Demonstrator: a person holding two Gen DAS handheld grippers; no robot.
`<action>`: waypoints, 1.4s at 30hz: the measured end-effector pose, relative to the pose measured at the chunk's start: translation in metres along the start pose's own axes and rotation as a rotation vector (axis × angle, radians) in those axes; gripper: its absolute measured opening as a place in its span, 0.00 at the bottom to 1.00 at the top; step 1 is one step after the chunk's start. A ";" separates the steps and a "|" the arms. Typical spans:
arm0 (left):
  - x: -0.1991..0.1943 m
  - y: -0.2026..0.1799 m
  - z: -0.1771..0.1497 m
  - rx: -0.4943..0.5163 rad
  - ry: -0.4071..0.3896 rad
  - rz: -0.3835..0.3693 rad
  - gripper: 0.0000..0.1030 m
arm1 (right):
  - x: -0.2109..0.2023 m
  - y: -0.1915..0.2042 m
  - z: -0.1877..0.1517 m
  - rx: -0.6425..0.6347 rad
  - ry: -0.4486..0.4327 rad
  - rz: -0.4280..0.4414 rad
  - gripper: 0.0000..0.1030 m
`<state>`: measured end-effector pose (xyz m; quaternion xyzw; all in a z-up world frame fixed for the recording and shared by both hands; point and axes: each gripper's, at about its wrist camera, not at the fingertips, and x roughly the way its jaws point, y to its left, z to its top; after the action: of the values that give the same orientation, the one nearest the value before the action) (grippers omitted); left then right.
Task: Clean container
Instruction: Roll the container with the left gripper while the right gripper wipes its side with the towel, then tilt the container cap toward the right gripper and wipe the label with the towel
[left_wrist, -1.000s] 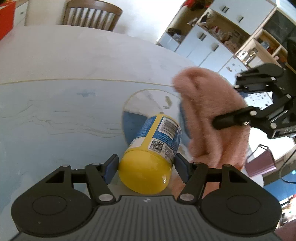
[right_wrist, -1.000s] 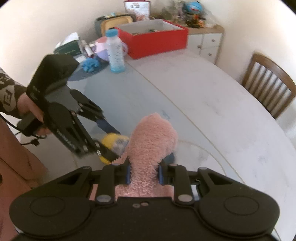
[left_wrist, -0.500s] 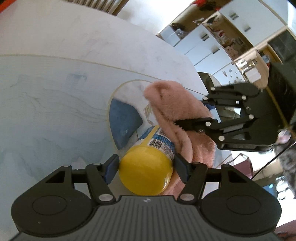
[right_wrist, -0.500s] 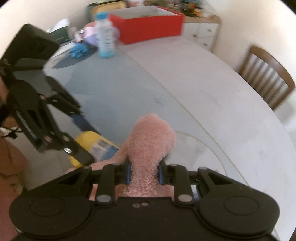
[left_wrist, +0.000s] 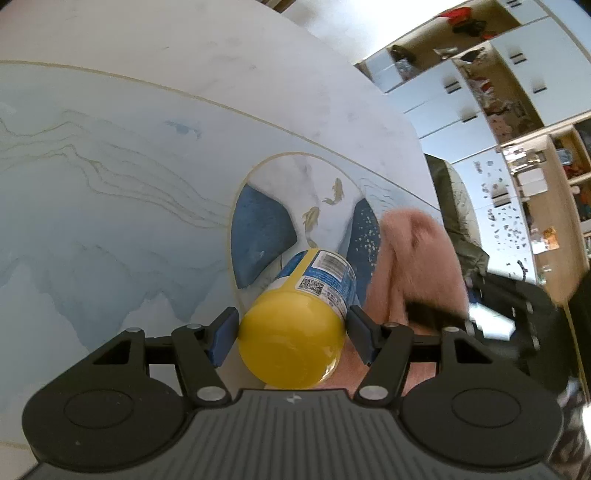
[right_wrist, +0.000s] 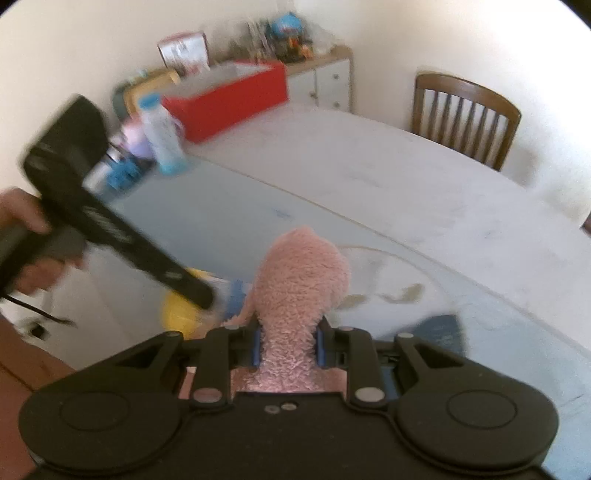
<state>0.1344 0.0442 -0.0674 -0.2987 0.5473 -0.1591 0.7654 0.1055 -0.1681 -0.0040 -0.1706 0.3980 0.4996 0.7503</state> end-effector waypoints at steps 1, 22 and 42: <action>0.000 -0.001 0.000 -0.008 0.002 0.007 0.61 | -0.001 0.005 -0.003 0.016 -0.015 0.022 0.24; -0.008 0.014 -0.007 -0.036 -0.029 0.089 0.59 | 0.046 -0.031 -0.034 0.177 0.004 -0.071 0.24; 0.000 -0.014 -0.024 0.361 -0.075 0.206 0.62 | 0.040 -0.032 -0.049 0.230 -0.016 -0.013 0.24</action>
<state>0.1130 0.0263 -0.0643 -0.1049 0.5089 -0.1642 0.8385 0.1205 -0.1893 -0.0700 -0.0820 0.4455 0.4471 0.7713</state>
